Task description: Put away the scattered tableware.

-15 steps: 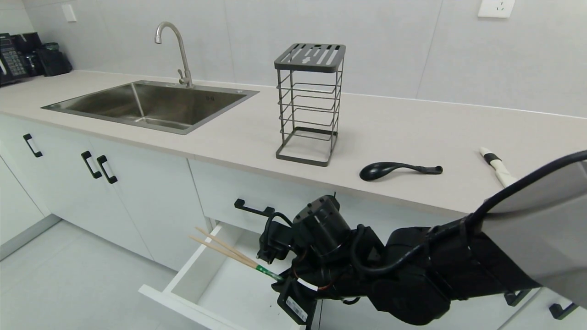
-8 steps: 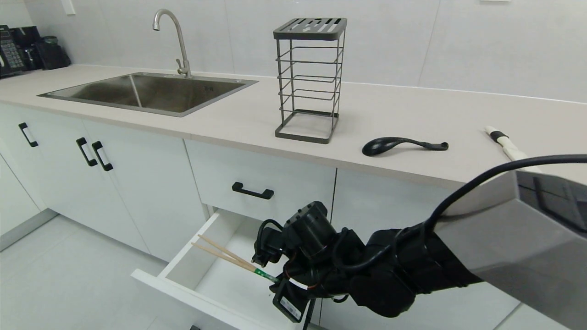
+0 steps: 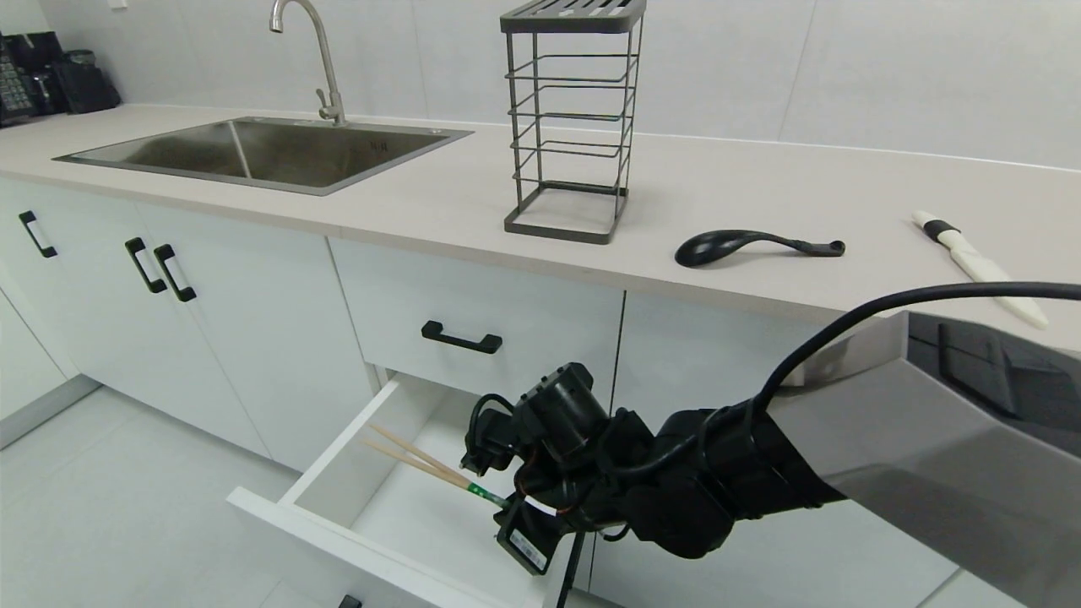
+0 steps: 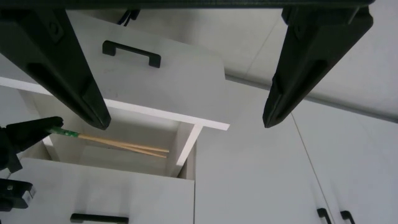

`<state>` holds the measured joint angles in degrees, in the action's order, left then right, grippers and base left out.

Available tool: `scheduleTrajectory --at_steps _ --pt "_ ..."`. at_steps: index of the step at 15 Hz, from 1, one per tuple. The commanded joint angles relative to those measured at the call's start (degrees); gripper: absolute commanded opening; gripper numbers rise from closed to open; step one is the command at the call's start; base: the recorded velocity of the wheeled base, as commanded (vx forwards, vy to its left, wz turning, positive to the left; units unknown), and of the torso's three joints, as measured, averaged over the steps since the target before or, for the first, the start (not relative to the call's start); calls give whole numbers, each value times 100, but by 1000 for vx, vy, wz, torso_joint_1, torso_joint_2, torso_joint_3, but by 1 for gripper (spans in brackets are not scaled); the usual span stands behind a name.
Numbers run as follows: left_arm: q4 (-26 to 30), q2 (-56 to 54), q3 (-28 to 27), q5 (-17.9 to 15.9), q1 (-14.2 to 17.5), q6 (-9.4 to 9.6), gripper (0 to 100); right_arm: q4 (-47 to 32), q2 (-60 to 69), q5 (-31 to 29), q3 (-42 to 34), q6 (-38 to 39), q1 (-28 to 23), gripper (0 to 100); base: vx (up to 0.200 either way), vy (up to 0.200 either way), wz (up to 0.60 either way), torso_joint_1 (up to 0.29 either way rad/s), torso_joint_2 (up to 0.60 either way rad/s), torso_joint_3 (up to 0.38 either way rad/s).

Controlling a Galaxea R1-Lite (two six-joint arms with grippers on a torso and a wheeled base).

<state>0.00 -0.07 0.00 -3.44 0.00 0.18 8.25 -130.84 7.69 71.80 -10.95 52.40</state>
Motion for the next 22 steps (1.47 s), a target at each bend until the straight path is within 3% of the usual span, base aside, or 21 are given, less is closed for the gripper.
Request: scheduleTrajectory --at_steps 1,3,10,22 --pt "0 7 0 1 0 -1 100 -25 -3 4 9 -13 16 0 0 0 0 0 0 0" --pt "0 7 0 1 0 -1 100 -131 -117 -22 238 -373 16 0 0 0 0 0 0 0" --pt "0 7 0 1 0 -1 100 -447 -662 -602 862 -373 51 0 0 0 0 0 0 0" --pt "0 7 0 1 0 -1 100 -606 -1321 -787 1503 -312 16 0 0 0 0 0 0 0"
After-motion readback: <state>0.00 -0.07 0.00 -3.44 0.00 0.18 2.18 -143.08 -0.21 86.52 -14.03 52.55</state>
